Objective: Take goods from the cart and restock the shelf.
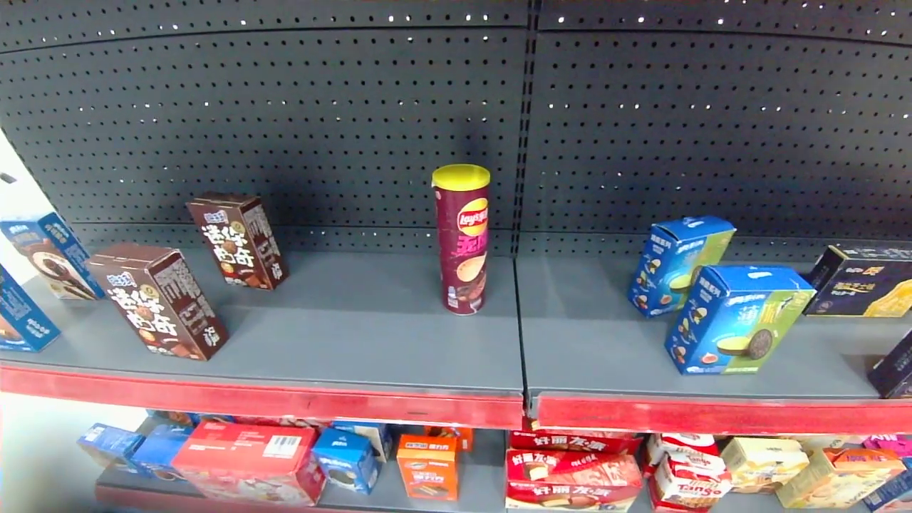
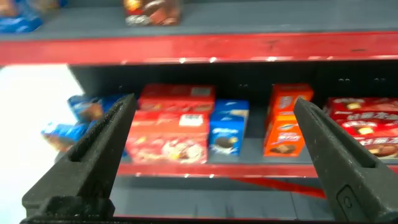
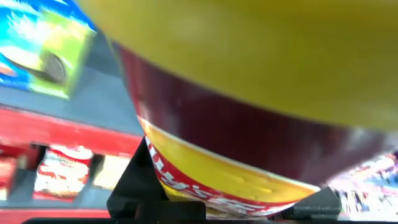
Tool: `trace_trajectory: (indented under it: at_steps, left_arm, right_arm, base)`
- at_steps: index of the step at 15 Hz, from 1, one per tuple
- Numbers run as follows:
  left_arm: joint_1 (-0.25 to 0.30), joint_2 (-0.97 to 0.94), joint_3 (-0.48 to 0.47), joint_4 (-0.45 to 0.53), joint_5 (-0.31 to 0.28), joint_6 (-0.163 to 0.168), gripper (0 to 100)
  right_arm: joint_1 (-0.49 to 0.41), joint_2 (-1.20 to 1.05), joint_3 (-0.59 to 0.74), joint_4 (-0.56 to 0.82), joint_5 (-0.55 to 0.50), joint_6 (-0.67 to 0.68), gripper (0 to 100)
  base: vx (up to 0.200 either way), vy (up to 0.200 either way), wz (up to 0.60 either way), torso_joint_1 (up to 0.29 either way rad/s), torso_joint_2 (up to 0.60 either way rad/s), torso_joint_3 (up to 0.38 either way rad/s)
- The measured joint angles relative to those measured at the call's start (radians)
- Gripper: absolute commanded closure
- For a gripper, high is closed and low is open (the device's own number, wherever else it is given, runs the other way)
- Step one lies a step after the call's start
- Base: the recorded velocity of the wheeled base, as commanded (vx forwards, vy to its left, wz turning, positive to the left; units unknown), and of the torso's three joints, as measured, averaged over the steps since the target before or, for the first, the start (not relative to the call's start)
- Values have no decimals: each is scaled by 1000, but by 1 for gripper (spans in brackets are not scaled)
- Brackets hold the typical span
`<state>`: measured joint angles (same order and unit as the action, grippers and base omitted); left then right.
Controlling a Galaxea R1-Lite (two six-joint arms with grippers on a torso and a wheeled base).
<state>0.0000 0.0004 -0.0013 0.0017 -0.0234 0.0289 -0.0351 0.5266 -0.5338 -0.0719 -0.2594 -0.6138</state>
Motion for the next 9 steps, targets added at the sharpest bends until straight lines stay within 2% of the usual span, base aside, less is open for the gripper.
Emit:
trace_trajectory:
  at_steps: [4, 5, 9]
  left_arm:
    - [-1, 0, 0, 0, 0, -1, 0]
    - [-1, 0, 0, 0, 0, 0, 0]
    - [0, 0, 0, 0, 0, 0, 0]
  right_arm:
    - [-2, -3, -2, -1, -1, -6, 100]
    - [-7, -5, 1, -1, -3, -16, 100]
    - [-12, -21, 13, -1, -9, -29, 100]
  base:
    - [0, 0, 0, 0, 0, 0]
    - [0, 0, -600, -2, 7, 2]
    - [0, 0, 0, 0, 0, 0]
